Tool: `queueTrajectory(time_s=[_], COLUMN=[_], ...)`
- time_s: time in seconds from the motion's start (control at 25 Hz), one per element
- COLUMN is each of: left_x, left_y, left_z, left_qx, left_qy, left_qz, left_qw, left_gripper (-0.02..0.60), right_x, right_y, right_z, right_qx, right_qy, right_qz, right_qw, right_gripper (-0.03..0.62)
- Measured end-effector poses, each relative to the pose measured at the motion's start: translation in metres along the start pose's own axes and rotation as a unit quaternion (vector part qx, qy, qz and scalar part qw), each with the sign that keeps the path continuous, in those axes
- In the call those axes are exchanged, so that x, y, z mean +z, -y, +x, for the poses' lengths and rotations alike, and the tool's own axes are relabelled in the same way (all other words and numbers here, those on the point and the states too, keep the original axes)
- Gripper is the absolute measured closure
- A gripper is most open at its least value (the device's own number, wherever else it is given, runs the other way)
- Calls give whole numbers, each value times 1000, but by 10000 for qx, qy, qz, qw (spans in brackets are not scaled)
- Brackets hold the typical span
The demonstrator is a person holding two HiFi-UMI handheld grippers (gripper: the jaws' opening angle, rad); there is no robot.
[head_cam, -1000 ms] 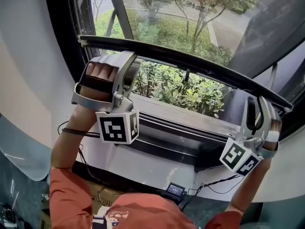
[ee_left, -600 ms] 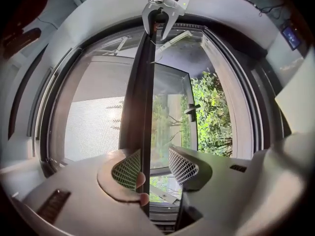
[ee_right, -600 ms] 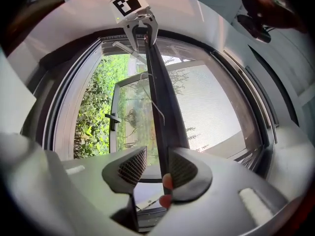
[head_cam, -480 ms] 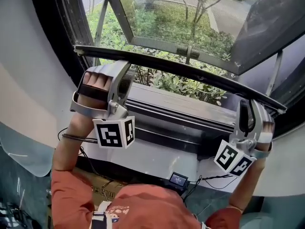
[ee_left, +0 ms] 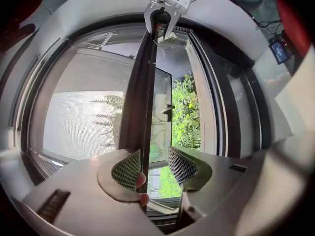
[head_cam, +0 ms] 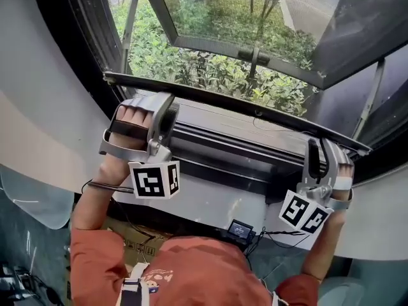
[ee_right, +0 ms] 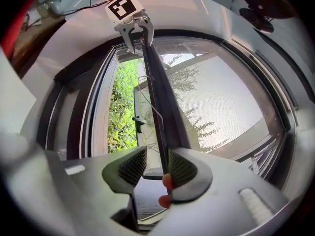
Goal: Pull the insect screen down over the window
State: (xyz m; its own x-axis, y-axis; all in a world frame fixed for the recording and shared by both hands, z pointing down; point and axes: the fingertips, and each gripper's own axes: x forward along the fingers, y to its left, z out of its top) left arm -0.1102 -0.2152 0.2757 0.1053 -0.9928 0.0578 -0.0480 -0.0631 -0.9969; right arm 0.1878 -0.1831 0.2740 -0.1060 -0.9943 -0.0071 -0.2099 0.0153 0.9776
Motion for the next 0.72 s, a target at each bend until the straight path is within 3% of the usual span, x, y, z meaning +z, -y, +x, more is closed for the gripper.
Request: queueTrajectory(time_s=[0.24, 0.72], left_x=[-1, -4], left_y=[68, 112], left_z=[-3, -5], left_qx=[-560, -1094], left_qy=[3, 27], left_qz=[-3, -66], left_qw=[9984, 9940], left_gripper=[403, 403], right_x=[-16, -22], right_y=[-67, -108], right_z=[-8, -12], right_qx=[592, 1194], right_qy=[-80, -221], right_qz=[-33, 445], right_qw=[9982, 9916], right_gripper=[450, 450])
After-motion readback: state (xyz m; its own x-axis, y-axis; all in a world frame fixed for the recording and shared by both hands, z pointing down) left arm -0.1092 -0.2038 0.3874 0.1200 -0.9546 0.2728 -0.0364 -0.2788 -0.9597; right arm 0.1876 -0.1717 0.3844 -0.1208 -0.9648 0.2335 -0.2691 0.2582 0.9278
